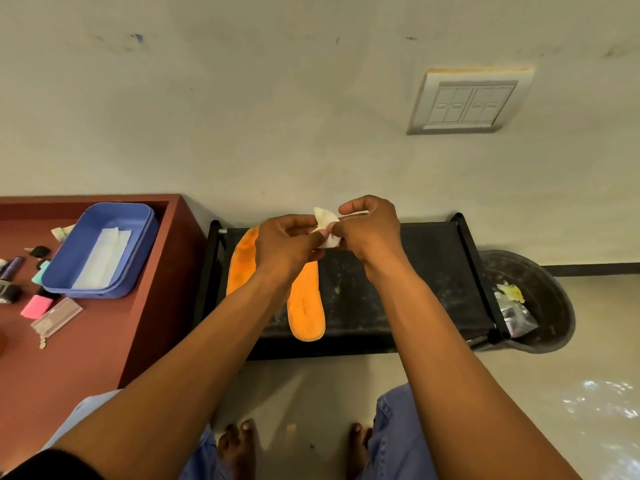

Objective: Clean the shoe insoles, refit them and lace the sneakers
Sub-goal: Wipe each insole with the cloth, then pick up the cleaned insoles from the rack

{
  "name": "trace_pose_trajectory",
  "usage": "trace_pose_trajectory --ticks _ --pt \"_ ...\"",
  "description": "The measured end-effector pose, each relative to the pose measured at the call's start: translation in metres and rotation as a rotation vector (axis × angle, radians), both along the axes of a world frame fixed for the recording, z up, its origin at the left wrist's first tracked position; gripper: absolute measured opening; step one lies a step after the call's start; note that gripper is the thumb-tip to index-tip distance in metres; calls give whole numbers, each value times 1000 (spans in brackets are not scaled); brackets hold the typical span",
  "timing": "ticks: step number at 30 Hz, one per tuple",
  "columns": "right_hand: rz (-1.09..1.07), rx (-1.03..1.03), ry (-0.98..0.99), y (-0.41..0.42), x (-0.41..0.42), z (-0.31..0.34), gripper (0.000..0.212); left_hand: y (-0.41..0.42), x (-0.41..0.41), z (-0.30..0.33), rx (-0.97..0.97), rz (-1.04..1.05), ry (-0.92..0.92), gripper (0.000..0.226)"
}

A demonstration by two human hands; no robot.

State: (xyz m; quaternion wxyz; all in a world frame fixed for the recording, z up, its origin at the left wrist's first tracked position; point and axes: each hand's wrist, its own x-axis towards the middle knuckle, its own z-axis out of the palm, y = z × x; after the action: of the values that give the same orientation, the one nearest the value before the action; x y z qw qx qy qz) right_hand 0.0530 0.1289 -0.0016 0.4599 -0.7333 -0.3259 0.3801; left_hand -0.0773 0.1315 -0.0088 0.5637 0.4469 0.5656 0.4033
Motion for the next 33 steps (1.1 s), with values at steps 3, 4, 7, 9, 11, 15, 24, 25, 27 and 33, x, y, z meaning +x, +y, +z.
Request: trace_pose_trajectory --ticks 3,4,7,9,11,15,24,25,27,33 --pt "-65 56 77 -5 6 3 33 7 4 1 -32 17 -54 27" --pt "-87 62 113 -6 8 3 30 9 5 1 -41 20 -75 25" --pt "-138 69 165 -11 13 0 24 14 10 -1 -19 7 -62 21" --pt "-169 66 160 -13 18 -5 22 17 17 -6 10 -32 15 17" --pt "-207 52 155 -18 25 -13 21 16 26 -12 81 -95 174 16" --pt "-285 34 137 -36 48 -30 21 10 44 -26 511 -329 667 26" --pt "-446 -105 70 -109 144 -75 14 -41 95 -73 372 -1086 1256 89" --pt "-480 -121 78 -117 156 -79 12 -45 100 -74 384 -1088 1255 88" --pt "-579 -130 144 -131 181 -88 12 -47 106 -73 352 -1112 1229 85" --pt "-806 23 416 -140 250 -94 16 -43 112 -78 257 -1148 1193 82"
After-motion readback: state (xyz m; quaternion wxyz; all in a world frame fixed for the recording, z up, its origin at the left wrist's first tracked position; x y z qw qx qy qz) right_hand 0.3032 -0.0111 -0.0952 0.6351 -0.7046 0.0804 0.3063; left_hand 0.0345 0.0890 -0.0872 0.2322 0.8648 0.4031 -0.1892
